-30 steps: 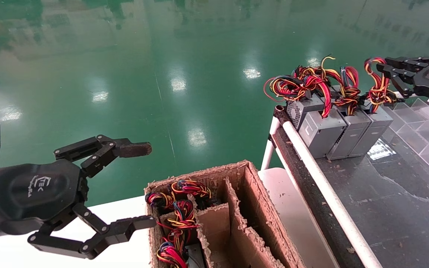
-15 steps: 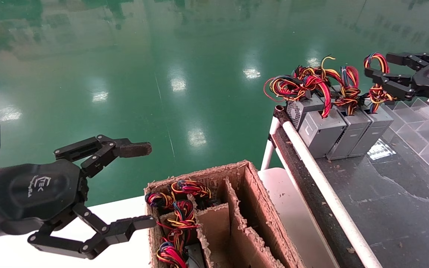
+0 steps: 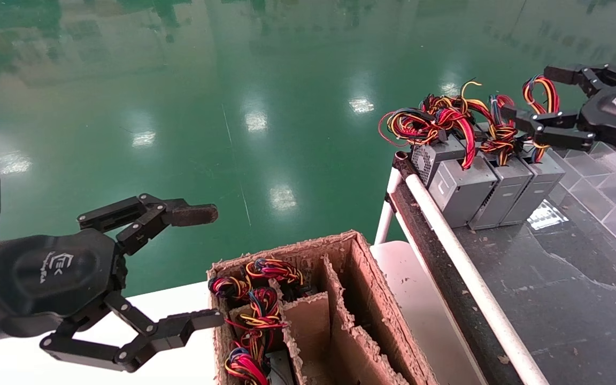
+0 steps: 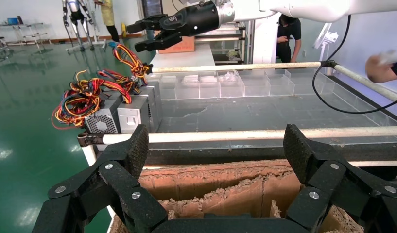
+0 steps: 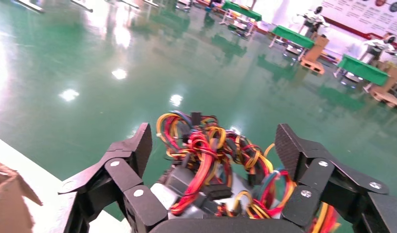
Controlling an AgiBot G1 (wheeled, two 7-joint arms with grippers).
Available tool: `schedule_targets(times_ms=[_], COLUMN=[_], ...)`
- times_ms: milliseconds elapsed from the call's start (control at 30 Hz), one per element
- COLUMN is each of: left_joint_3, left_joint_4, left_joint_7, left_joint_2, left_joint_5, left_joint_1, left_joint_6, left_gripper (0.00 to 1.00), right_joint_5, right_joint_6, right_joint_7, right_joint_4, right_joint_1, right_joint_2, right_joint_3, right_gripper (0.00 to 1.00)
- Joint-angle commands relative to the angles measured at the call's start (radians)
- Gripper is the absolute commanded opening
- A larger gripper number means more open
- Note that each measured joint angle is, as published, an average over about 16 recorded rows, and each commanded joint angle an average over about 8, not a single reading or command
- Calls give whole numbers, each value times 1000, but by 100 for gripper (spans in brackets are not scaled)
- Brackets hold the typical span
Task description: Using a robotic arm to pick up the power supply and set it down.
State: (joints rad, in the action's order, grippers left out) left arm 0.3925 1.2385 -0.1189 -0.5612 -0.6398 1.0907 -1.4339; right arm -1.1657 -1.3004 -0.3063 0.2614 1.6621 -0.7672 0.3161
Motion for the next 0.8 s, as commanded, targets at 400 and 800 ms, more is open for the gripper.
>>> schedule_targets(times_ms=[400, 800], left_joint_3=[0, 0], left_joint_4=[0, 0], left_joint_7=[0, 0], left_joint_2=[0, 0], left_joint_5=[0, 0], left_joint_1=[0, 0], left_joint_6=[0, 0], left_gripper=[100, 100], right_joint_5=[116, 209], right_joint_6=[-52, -94], right_joint_7=[132, 237], right_joint_4=[273, 491], right_joint_1=[-157, -282], right_joint_2=[42, 75], right_joint_3=[-10, -18], right_gripper=[100, 100])
